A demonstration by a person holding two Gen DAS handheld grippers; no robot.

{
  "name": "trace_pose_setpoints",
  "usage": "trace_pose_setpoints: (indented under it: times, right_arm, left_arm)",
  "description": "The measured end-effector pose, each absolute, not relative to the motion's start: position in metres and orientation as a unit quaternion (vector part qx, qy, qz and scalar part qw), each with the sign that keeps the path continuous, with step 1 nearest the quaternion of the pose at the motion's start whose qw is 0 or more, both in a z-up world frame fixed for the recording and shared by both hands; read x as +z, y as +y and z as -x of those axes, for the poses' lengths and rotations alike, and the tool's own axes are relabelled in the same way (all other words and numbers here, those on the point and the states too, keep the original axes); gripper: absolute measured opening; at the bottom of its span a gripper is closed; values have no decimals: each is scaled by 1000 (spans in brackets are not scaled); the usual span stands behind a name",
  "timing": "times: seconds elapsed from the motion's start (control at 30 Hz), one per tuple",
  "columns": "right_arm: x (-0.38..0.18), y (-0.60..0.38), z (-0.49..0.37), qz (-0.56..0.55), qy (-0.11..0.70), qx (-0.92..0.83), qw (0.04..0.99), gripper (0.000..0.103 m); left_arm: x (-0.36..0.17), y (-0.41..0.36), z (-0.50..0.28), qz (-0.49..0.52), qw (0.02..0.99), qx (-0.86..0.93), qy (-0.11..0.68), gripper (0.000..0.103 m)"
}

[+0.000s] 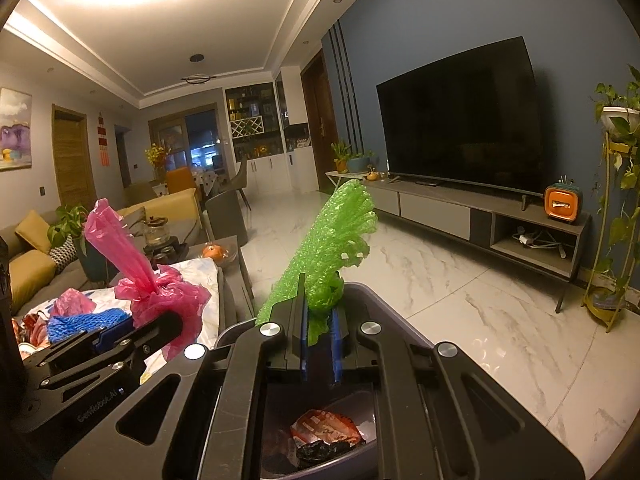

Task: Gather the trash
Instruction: 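Carry the pink bag and green foam sleeve over the grey bin, then open both tools to drop the pink bag and green sleeve into the bin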

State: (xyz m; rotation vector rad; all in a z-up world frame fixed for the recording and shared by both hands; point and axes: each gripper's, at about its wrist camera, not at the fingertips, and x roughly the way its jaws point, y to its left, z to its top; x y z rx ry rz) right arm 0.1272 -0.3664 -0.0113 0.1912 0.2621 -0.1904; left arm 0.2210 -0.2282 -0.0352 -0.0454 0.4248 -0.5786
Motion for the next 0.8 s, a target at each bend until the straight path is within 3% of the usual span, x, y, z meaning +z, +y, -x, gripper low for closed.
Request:
trace_pose_setpoints:
  times: [0.53, 0.67, 0.8]
  right_arm:
    - [-14, -365, -143, -111, 149, -89, 979, 12]
    - [-14, -370, -144, -118, 154, -87, 977, 24]
    - [-16, -372, -144, -124, 158, -88, 976, 30]
  left_arm:
    - [-45, -244, -230, 24, 928, -295, 228, 33]
    - [-47, -247, -232, 25, 927, -295, 232, 33]
    - [-50, -248, -232, 22, 926, -293, 236, 43]
